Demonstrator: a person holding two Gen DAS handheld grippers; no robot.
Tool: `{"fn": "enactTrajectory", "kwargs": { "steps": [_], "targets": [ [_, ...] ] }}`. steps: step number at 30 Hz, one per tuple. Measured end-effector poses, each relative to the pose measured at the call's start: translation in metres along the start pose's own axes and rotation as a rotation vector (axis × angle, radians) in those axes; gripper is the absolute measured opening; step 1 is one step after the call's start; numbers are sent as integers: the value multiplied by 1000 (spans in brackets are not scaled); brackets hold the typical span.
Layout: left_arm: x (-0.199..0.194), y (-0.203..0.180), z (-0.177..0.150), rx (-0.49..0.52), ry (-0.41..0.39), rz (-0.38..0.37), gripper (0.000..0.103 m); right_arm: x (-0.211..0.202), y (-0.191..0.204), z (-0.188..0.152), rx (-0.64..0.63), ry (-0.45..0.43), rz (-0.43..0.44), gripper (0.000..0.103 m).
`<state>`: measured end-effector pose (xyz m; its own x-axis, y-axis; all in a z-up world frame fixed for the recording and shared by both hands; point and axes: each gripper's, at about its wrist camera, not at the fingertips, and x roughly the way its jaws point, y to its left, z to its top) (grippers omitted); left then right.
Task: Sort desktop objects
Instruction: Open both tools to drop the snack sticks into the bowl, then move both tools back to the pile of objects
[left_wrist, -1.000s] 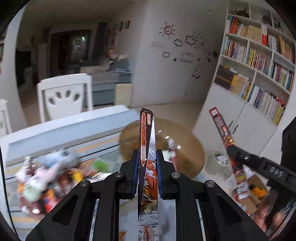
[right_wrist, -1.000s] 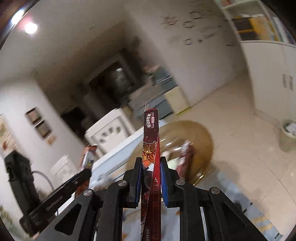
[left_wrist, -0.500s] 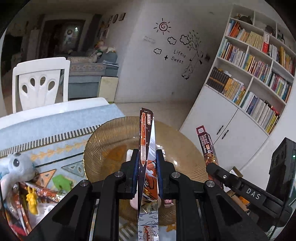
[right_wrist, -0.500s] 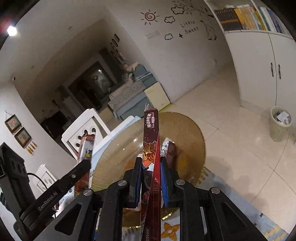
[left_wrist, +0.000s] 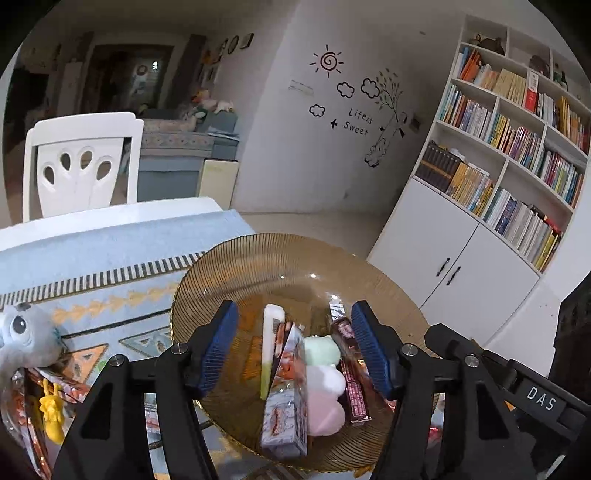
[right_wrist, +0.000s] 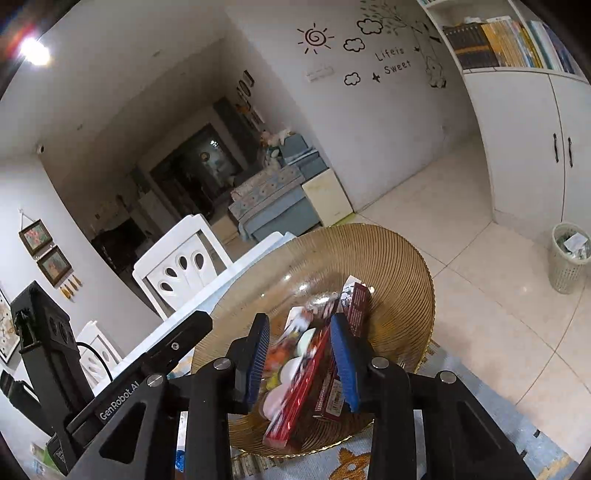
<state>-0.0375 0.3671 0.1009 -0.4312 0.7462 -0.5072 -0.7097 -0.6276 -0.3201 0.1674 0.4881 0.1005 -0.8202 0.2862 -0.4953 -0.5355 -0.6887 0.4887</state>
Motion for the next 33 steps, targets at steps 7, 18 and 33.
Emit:
{"fn": "enactTrajectory", "kwargs": {
  "steps": [7, 18, 33],
  "targets": [
    [0, -3, -2, 1, 11, -16, 62, 1, -4, 1, 15, 7, 14, 33],
    [-37, -8, 1, -13, -20, -9, 62, -22, 7, -7, -78, -111, -11, 33],
    [-217, 92, -40, -83, -108, 273, 62, -58, 153, -90, -339, 141, 279, 42]
  ]
}}
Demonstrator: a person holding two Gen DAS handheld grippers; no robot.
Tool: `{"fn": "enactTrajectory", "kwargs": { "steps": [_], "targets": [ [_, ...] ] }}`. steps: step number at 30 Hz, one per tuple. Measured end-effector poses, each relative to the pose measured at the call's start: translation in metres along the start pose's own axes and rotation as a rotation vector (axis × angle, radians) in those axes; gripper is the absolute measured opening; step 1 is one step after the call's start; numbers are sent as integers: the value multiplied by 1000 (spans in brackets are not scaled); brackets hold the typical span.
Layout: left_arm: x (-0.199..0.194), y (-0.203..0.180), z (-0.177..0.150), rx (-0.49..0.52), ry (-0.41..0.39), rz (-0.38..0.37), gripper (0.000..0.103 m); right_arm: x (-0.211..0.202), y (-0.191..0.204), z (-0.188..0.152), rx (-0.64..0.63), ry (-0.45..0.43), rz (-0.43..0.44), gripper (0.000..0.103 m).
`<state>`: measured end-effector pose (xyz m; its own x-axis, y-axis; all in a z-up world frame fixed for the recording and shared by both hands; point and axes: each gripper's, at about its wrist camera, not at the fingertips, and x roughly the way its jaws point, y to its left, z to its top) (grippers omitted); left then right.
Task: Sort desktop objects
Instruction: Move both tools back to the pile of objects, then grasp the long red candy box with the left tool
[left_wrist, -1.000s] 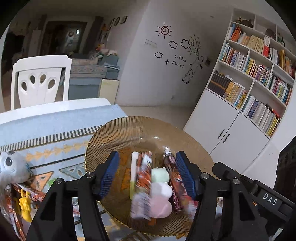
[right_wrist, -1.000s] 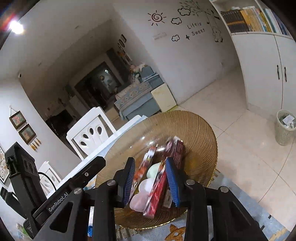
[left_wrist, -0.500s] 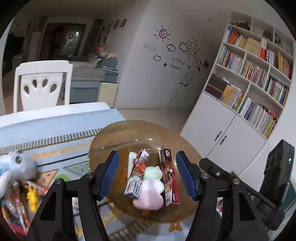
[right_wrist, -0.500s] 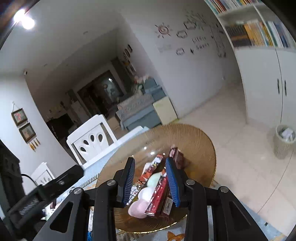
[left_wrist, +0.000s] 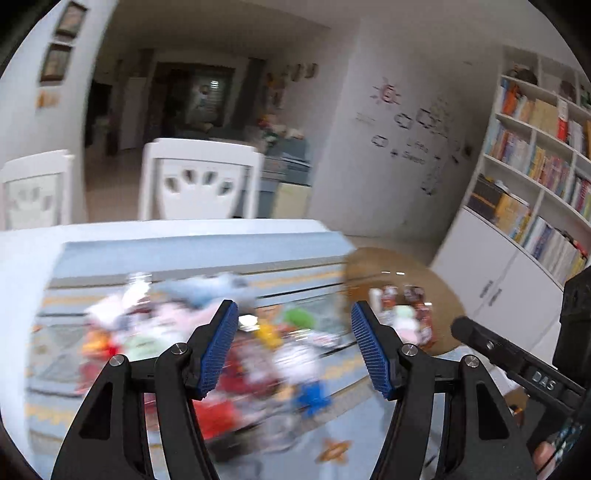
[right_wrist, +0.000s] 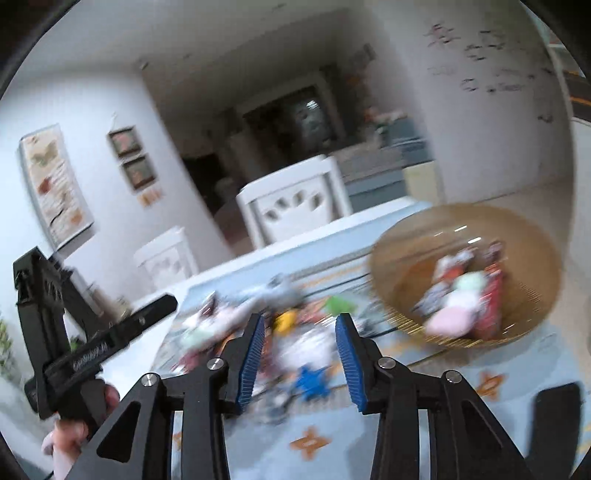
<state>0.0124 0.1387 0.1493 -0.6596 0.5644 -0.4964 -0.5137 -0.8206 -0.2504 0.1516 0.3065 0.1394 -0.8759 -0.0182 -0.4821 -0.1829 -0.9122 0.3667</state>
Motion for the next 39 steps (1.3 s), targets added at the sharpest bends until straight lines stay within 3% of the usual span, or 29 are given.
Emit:
{"fn": "enactTrajectory", "kwargs": {
  "steps": [2, 7, 10, 14, 16, 18, 21, 25, 28, 30, 39],
  "targets": [
    [-17, 28, -6, -36, -17, 45, 62, 16, 17, -13, -32, 36, -1, 50],
    [-38, 100, -31, -149, 8, 137, 62, 62, 37, -49, -60, 128, 52, 51],
    [-30, 134, -49, -218, 48, 196, 62, 83, 39, -67, -93, 179, 45, 51],
    [-6, 161, -68, -290, 104, 187, 62, 86, 35, -70, -114, 196, 32, 51],
    [11, 158, -70, -298, 150, 147, 62, 84, 32, -69, -109, 185, 26, 51],
    [21, 142, -68, -243, 163, 140, 62, 83, 27, -68, -85, 191, 26, 51],
    [38, 109, -61, -60, 189, 237, 62, 81, 16, -65, -29, 204, 51, 51],
    [72, 91, -60, 93, 273, 341, 61, 78, 7, -61, 24, 195, 48, 51],
    [84, 96, -59, 77, 257, 353, 49, 77, 3, -60, 39, 195, 52, 51],
    [86, 103, -56, 27, 263, 309, 14, 78, 4, -60, 29, 202, 51, 51],
    [34, 93, -63, -15, 247, 242, 14, 77, 20, -65, -55, 187, 37, 51]
  ]
}}
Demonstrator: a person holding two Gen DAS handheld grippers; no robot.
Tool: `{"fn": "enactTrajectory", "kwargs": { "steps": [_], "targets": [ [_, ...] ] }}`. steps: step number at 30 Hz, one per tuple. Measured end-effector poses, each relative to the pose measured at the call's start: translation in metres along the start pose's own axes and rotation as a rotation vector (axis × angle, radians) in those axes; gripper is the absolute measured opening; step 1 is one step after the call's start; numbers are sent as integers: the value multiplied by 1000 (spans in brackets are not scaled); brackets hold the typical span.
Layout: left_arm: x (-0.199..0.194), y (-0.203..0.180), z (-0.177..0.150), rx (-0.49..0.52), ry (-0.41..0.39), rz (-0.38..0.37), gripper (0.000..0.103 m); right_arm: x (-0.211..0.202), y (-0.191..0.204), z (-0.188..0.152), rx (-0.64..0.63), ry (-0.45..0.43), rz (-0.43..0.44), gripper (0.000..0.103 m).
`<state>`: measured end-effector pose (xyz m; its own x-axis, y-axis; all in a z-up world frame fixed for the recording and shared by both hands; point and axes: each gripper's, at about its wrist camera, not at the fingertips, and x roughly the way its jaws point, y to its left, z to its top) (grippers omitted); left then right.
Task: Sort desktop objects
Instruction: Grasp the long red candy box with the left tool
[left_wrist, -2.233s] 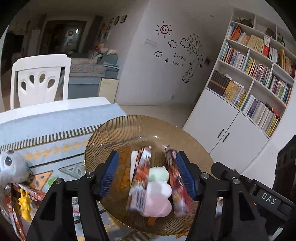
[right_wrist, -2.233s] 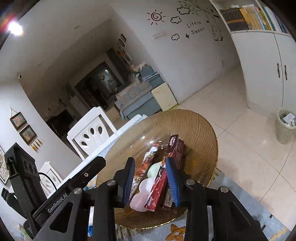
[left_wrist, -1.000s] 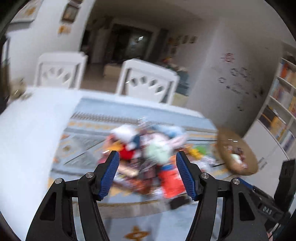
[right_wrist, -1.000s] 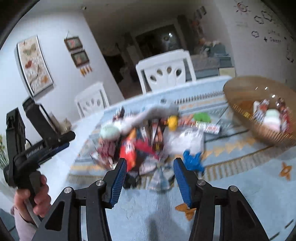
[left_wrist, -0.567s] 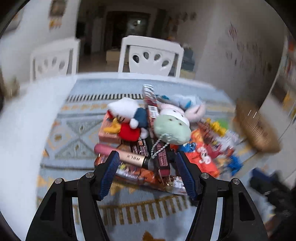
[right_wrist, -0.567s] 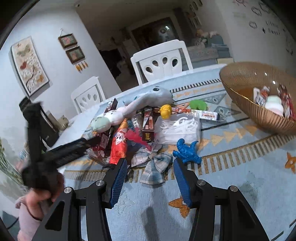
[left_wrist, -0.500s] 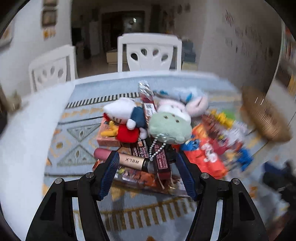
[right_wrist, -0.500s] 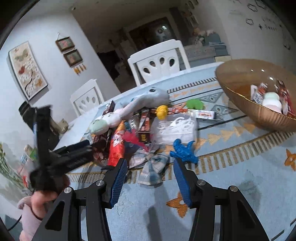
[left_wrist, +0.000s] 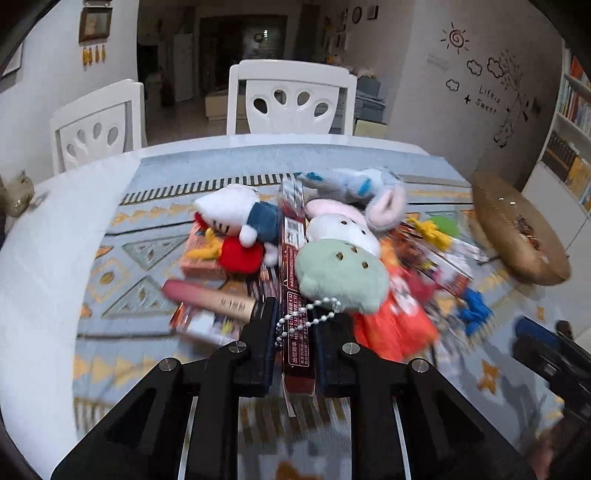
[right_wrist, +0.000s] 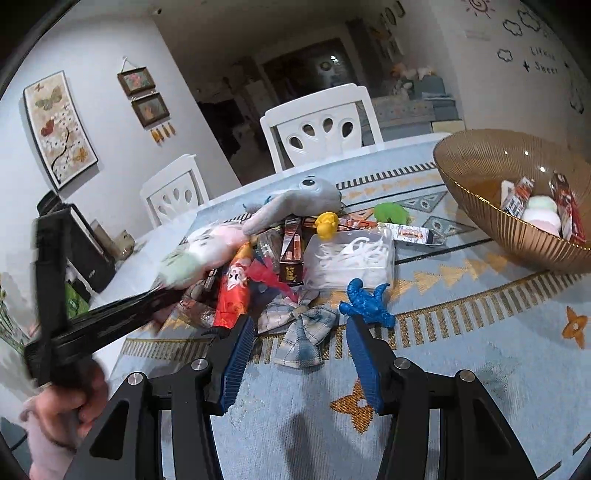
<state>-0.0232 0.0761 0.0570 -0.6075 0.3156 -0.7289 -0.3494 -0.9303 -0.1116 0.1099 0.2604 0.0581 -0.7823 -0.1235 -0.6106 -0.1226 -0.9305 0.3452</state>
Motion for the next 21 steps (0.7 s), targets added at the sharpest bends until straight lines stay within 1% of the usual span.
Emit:
{"fn": "enactTrajectory", "kwargs": {
  "steps": [3, 5, 8, 11, 12, 13, 14, 15, 16, 19, 20, 21],
  "targets": [
    [-23, 5, -17, -31, 8, -8, 14, 0, 3, -1, -14, -5, -1, 51],
    [-38, 10, -37, -48, 19, -4, 14, 1, 3, -1, -18, -3, -4, 51],
    [-55, 13, -70, -42, 44, 12, 14, 4, 2, -1, -15, 5, -3, 51],
    [-68, 18, -97, -37, 45, -1, 15, 4, 2, -1, -15, 8, 1, 51],
    [-69, 18, -102, -24, 54, -2, 16, 4, 2, -1, -11, 14, 10, 51],
    [-67, 17, -108, 0, 83, 7, 17, 4, 3, -2, 2, 30, 32, 51],
    [-66, 16, -113, 10, 98, 16, 20, 5, 3, -3, 16, 49, 60, 51],
    [-66, 15, -117, 21, 107, 20, 24, 7, 6, -4, 45, 88, 113, 51],
    [-66, 14, -121, 31, 110, 15, 24, 10, 9, -6, 80, 143, 174, 51],
    [-68, 16, -131, 22, 119, -13, 24, 27, 24, -16, 181, 281, 303, 51],
    [-70, 17, -132, 21, 113, -20, 26, 34, 32, -19, 190, 321, 330, 51],
    [-72, 17, -134, 18, 111, -33, 26, 43, 43, -22, 177, 362, 329, 51]
  ]
}}
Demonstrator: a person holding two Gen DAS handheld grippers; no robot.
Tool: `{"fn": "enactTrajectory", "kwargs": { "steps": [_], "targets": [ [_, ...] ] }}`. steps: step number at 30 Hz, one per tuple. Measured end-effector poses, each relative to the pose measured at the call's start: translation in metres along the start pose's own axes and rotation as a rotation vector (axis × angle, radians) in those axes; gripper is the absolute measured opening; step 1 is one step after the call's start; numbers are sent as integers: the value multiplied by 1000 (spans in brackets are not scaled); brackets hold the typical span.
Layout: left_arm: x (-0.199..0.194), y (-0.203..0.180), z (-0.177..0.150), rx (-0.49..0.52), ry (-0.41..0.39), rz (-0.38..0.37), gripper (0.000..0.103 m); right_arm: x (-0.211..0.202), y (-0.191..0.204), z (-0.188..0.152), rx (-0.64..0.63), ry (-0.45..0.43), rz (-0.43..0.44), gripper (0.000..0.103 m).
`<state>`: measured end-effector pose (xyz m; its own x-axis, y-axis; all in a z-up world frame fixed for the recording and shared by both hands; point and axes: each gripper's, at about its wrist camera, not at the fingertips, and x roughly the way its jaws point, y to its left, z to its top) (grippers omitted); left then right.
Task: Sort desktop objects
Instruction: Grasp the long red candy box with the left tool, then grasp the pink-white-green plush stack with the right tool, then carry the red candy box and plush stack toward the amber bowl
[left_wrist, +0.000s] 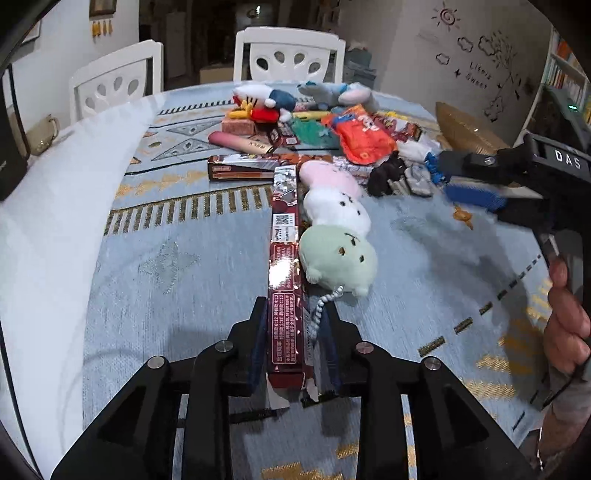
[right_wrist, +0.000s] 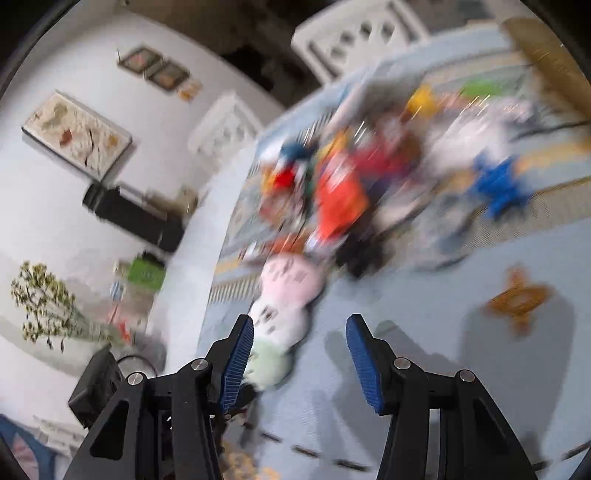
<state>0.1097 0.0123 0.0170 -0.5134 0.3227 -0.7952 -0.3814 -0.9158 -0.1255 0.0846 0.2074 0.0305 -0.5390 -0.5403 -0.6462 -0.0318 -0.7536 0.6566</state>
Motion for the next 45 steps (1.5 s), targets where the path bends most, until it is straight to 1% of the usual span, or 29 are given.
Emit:
{"fn": "enactTrajectory", "kwargs": {
  "steps": [3, 5, 6, 10, 12, 14, 15, 16, 18, 20, 22, 23, 26, 27, 30, 33, 34, 35, 37, 38, 40, 43, 45],
  "targets": [
    [-6, 4, -5, -18, -8, -38, 26, 34, 18, -3, -32, 64, -54, 51],
    [-11, 10, -10, -33, -13, -53, 26, 47, 21, -4, -27, 79, -63, 51],
    [-12, 13, -13, -40, -16, -54, 26, 49, 26, -3, -37, 53, -78, 51],
    [-21, 27, -18, -78, -30, -85, 26, 62, 41, 0, -108, 17, -180, 52],
    [-22, 30, -17, -82, -39, -82, 26, 67, 55, -6, -188, 0, -267, 52],
    [-21, 31, -13, -81, -45, -78, 26, 72, 66, -13, -265, -12, -329, 52],
    [-21, 31, -11, -82, -46, -78, 26, 74, 70, -17, -308, -19, -351, 50],
    [-20, 31, -10, -80, -46, -76, 26, 74, 71, -19, -324, -27, -355, 48],
    [-20, 30, -8, -71, -48, -70, 26, 67, 67, -18, -304, -25, -326, 45],
    [-20, 29, -6, -64, -48, -71, 26, 58, 61, -19, -273, -31, -309, 44],
    [-18, 24, -1, -52, -45, -71, 26, 43, 56, -20, -251, -59, -301, 44],
    [-17, 23, 0, -44, -44, -68, 26, 29, 49, -20, -227, -78, -282, 44],
    [-7, 13, 7, -6, -25, -39, 26, 4, 38, -23, -176, -106, -255, 44],
    [-4, 11, 9, 4, -13, -26, 26, -4, 33, -23, -166, -113, -253, 44],
    [9, 2, 12, 39, 21, 61, 26, -21, 24, -25, -145, -135, -254, 44],
    [12, -7, 12, 72, 9, 98, 26, -32, 16, -27, -125, -148, -237, 44],
    [11, -8, 11, 70, 6, 99, 26, -37, 13, -29, -121, -152, -229, 44],
    [11, -8, 11, 66, 3, 96, 18, -40, 12, -30, -119, -157, -225, 44],
    [8, -10, 10, 57, -2, 82, 16, -49, 8, -32, -112, -169, -215, 44],
    [6, -11, 9, 56, -7, 87, 16, -52, 7, -32, -107, -175, -208, 44],
    [-2, -17, 9, 62, -23, 104, 16, -62, 6, -32, -97, -197, -193, 44],
    [-24, -28, 15, 69, -74, 117, 16, -87, 2, -30, -85, -248, -170, 44],
    [-38, -34, 21, 73, -103, 114, 16, -104, 2, -29, -80, -283, -156, 44]
  ]
}}
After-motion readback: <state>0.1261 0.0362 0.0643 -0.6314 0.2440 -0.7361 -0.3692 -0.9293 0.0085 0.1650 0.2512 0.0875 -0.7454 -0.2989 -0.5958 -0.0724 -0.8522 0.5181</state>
